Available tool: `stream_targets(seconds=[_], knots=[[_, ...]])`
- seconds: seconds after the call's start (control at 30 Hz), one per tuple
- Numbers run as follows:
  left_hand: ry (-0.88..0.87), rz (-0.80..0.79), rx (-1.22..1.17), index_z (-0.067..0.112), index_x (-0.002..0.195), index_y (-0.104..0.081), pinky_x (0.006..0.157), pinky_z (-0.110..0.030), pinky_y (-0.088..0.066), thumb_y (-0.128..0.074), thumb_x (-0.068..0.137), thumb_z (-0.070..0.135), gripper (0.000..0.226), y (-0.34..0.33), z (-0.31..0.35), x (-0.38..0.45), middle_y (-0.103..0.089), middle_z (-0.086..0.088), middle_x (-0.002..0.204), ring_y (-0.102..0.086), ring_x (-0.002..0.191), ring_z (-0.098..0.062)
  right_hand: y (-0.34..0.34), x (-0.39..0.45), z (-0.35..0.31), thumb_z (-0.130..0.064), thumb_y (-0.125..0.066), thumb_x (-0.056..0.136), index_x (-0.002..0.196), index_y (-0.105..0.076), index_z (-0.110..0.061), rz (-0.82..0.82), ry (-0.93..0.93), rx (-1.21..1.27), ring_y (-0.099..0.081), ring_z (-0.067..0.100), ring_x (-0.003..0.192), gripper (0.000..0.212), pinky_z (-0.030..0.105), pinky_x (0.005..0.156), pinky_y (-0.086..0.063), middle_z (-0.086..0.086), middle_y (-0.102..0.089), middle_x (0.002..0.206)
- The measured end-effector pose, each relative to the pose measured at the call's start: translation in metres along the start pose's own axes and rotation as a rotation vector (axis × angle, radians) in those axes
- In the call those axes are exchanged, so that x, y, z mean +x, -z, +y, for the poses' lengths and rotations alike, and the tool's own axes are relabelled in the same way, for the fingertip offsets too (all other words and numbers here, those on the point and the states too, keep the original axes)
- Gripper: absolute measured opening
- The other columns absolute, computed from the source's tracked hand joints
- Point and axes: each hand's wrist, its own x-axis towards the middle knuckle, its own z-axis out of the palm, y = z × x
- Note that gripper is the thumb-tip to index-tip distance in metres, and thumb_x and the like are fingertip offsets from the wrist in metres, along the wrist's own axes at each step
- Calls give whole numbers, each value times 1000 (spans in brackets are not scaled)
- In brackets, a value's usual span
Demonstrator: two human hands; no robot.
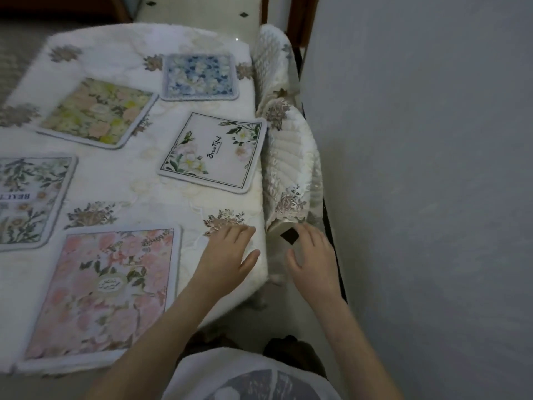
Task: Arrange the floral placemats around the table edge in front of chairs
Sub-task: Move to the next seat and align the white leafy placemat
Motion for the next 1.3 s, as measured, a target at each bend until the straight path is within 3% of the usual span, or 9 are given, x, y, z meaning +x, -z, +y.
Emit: stream_targets(seconds=[0.13,0.33,0.6,0.77,1.0,1.3], knots=[[164,51,11,13,130,-48,101,-43,-40,-47,91,39,47,-8,37,11,-56,-6,130,-48,120,-27,28,18,36,-24,-52,90,133,-48,-12,1,128,39,-44,24,128,45,44,105,-37,7,-52,135],[238,117,70,13,128,-51,98,-38,-42,-42,91,42,47,-12,62,31,-60,-5,124,-52,114,-25,36,62,57,-26,-51,91,134,-48,-13,-15,299,69,-48,25,124,45,45,103,-40,6,-55,133],[416,202,-9,19,132,-45,99,-39,-42,-46,87,50,55,-20,41,85,-53,1,132,-47,120,-20,28,147,50,-27,-48,93,135,-47,-13,-130,510,40,-46,20,125,44,34,107,-34,3,-54,135],[497,268,-56,21,133,-43,98,-37,-44,-42,85,54,57,-17,23,125,-52,4,132,-45,121,-18,29,206,38,-23,-50,92,130,-52,-8,-139,635,2,-52,22,122,41,39,105,-40,7,-59,129],[569,319,-33,15,133,-46,98,-37,-42,-52,88,45,54,-5,-5,155,-55,-3,131,-48,120,-24,23,275,16,-20,-51,91,129,-52,-8,-194,754,-23,-54,25,118,40,42,98,-46,8,-60,127],[815,294,-59,15,137,-40,100,-37,-40,-48,89,45,57,-16,-37,184,-49,-4,137,-43,124,-25,-6,363,-5,-19,-55,90,130,-50,-8,-340,930,-38,-52,26,118,41,40,99,-45,9,-58,127]])
